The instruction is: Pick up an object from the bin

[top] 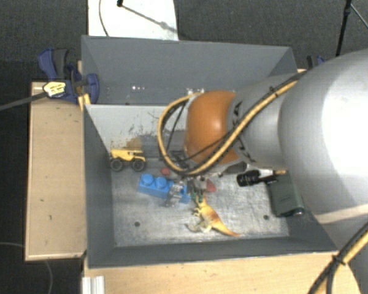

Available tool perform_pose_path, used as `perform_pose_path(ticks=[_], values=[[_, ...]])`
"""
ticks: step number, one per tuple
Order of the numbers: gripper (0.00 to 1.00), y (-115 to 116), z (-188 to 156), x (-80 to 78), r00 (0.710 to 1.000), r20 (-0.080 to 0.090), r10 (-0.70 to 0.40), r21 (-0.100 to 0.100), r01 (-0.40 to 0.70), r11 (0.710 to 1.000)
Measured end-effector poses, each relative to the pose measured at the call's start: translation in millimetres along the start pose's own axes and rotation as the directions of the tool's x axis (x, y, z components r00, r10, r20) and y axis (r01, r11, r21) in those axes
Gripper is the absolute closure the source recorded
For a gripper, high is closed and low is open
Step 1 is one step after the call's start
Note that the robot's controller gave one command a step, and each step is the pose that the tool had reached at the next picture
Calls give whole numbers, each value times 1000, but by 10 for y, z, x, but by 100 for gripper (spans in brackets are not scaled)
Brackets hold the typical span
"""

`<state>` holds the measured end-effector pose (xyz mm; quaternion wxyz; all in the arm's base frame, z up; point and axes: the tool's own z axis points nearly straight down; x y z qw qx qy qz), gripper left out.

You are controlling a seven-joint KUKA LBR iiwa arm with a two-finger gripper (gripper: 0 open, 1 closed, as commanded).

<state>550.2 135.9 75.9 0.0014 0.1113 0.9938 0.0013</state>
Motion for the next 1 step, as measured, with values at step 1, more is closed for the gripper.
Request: perform_pose_path(ticks=[1], values=[[100, 34, -1474, 138, 999, 2, -33, 1, 33, 999]])
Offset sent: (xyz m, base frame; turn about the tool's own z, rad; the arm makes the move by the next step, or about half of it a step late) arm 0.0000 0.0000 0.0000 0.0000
